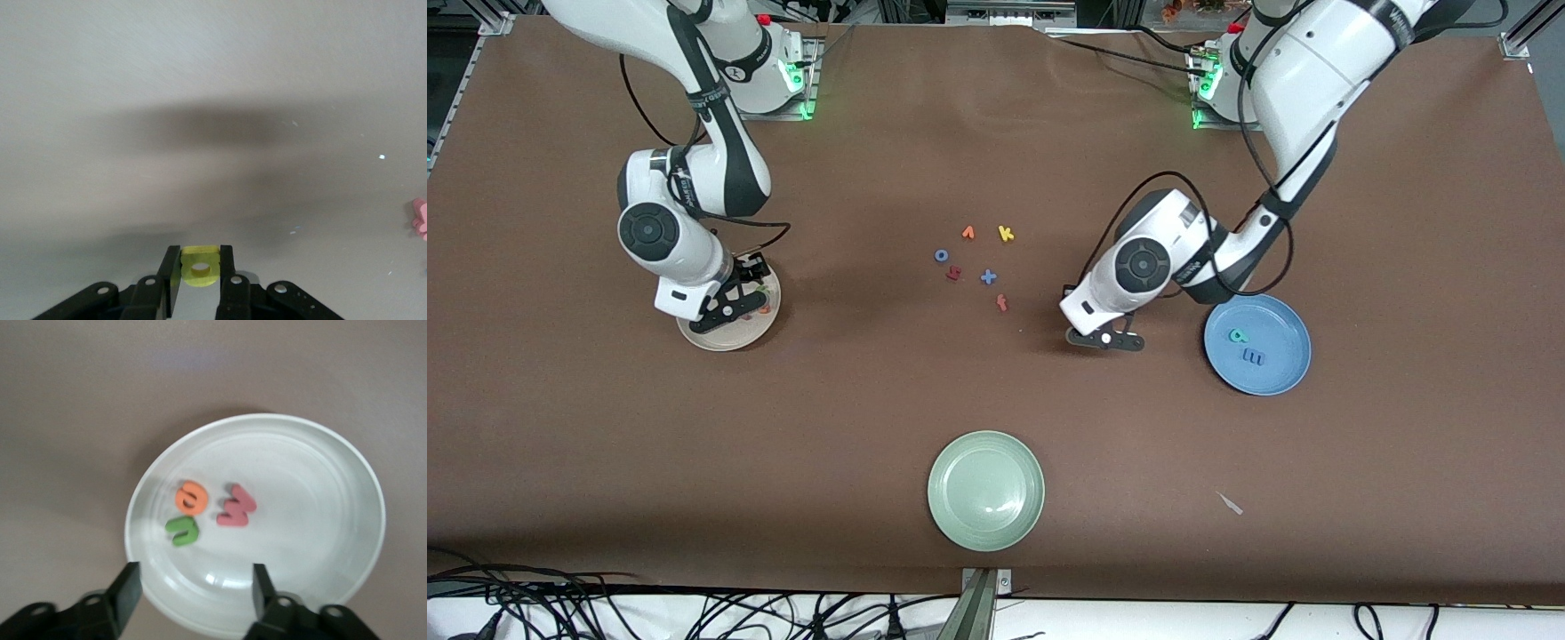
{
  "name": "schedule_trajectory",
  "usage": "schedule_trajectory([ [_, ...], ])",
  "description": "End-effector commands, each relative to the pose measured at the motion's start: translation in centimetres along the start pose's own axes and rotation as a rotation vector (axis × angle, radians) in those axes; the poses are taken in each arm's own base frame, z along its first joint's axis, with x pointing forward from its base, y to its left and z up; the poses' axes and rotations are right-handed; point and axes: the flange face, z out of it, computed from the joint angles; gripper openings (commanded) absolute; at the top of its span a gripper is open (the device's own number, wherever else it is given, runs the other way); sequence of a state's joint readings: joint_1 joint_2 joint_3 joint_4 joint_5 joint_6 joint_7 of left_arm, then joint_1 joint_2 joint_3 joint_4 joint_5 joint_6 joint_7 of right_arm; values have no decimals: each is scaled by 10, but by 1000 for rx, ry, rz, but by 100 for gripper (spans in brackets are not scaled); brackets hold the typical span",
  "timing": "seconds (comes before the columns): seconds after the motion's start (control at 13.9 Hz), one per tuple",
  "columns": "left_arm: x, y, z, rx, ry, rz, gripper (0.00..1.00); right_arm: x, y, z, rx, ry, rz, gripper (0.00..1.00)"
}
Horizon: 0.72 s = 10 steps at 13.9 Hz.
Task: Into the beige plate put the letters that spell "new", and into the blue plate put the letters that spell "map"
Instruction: 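Drop the green u in the white plate while the left gripper carries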
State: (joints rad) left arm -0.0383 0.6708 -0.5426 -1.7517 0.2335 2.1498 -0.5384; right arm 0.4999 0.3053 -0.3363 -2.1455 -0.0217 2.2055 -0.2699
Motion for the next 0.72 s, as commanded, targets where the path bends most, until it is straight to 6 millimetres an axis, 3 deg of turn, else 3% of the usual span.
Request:
schedule_trajectory([
  [0.0,10,-48,-45,50,1,94,12,15,0,-69,29,-82,44,100],
  [0.22,26,-129,-54,31,-15,256,12,13,3,-118,52,-152,51,100],
  [0.5,36,-227,-47,-6,-27,392,12,2,5,-187,100,-213,60,100],
  [0.65,37,-267,-40,-32,-31,438,12,1,1,-226,122,-172,48,100],
])
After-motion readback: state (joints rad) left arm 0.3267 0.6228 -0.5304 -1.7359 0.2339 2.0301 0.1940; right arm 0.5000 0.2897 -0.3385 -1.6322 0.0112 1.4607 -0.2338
